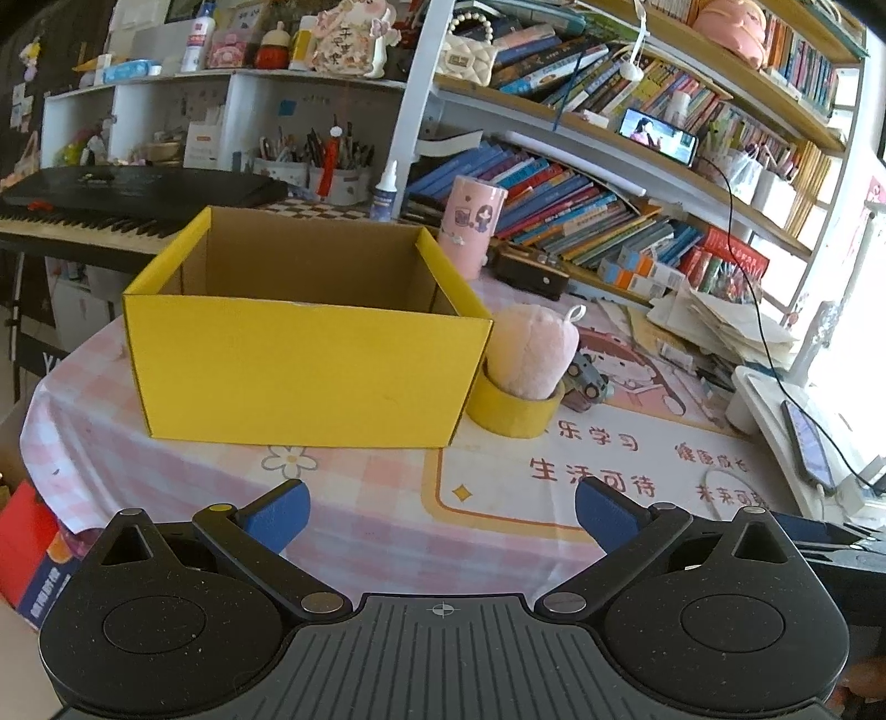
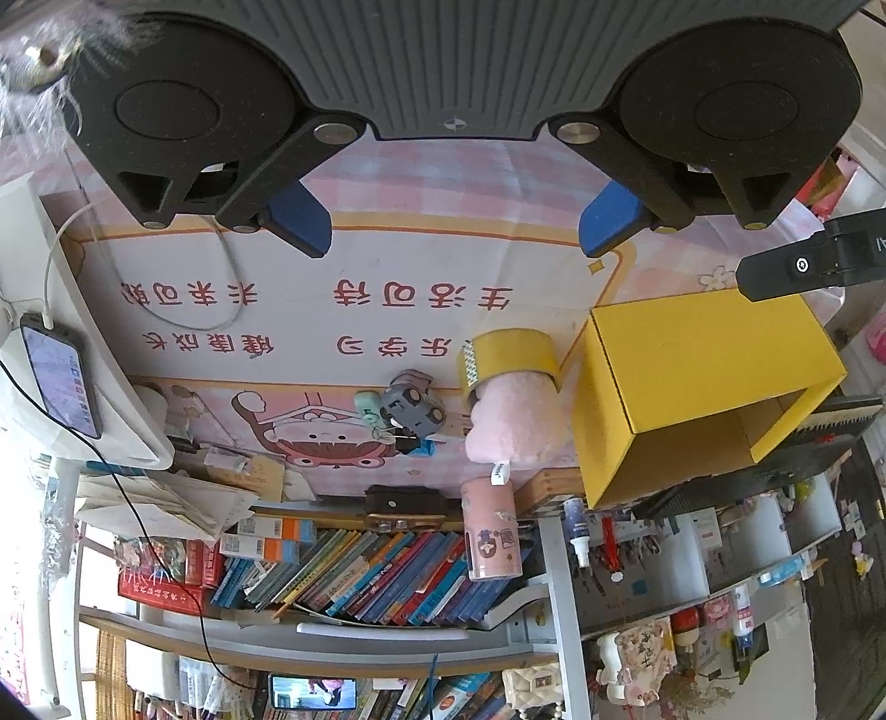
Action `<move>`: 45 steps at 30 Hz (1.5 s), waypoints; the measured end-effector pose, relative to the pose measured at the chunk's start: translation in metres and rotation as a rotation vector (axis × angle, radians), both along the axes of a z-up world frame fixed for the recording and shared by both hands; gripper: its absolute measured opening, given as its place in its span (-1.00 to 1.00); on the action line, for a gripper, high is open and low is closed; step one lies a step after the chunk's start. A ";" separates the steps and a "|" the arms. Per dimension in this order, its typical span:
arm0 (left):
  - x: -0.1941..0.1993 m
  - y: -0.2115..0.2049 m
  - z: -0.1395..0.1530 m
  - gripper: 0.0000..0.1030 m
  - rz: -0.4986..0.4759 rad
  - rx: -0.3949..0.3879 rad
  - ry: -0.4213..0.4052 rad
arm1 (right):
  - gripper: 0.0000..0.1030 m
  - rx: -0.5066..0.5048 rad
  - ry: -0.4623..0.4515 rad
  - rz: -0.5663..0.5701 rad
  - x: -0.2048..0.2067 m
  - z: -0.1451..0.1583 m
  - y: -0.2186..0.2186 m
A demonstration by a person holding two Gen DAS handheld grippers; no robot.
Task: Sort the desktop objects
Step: 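Move the left gripper to the pink plush and close on it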
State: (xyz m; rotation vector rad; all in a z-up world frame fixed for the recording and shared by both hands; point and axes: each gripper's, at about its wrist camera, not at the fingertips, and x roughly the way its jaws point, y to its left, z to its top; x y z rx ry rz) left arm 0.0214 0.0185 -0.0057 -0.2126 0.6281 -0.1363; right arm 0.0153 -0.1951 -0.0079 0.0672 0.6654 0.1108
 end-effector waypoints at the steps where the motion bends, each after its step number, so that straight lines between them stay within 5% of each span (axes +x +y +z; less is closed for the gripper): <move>1: 0.001 -0.002 0.000 0.99 -0.001 0.003 0.001 | 0.84 0.001 0.003 0.002 0.002 0.000 -0.002; 8: 0.011 -0.018 0.000 0.92 0.011 0.007 0.009 | 0.57 0.004 0.014 0.025 0.021 0.001 -0.017; 42: 0.114 -0.144 -0.003 0.77 0.083 0.119 -0.001 | 0.58 0.006 0.010 0.124 0.133 -0.003 -0.136; 45: 0.121 -0.148 -0.006 0.63 0.102 0.136 0.004 | 0.58 0.011 0.013 0.132 0.139 -0.005 -0.142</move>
